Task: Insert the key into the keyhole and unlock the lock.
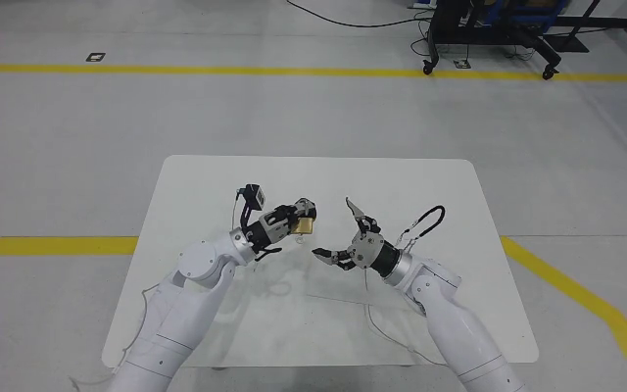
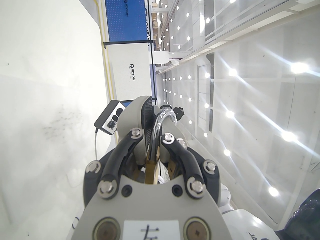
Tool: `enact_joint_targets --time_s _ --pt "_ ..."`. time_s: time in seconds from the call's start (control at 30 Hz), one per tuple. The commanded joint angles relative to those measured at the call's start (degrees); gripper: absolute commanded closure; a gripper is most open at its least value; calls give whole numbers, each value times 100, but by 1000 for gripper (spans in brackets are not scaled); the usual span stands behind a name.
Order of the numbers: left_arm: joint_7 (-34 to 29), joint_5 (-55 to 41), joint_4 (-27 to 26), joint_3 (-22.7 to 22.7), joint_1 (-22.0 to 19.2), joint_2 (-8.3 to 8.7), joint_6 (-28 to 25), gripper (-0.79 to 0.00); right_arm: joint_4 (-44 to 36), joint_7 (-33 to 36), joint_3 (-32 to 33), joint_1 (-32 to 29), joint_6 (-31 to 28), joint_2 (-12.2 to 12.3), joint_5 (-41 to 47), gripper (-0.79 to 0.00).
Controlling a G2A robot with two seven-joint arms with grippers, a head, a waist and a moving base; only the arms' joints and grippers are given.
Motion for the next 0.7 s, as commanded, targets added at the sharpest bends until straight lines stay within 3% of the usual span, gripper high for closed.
enact_joint_targets --time_s 0.0,0.2,0.27,0.37,0.43,0.53,0.67 --pt "7 12 8 -1 -8 -1 15 0 0 0 0 0 0 0 0 -785" --pt "27 19 22 -8 -21 -4 48 0 -36 -1 -9 -3 -7 2 -39 -785" --pt "31 30 29 -6 -28 -5 70 0 -167 144 41 -24 -10 43 -368 -785" --pt "34 38 38 3 -37 -7 104 0 -375 365 322 -194 -528 143 -1247 -785" --pt "26 47 44 14 -44 -9 133 0 -543 451 658 -407 -1189 210 -1775 -785" --pt "31 110 66 45 -66 -12 195 0 -866 304 1139 -912 -2734 256 -2420 -785" --pt "58 257 117 137 -127 -23 333 0 -1112 -323 1585 -1506 -4460 272 -3574 -785"
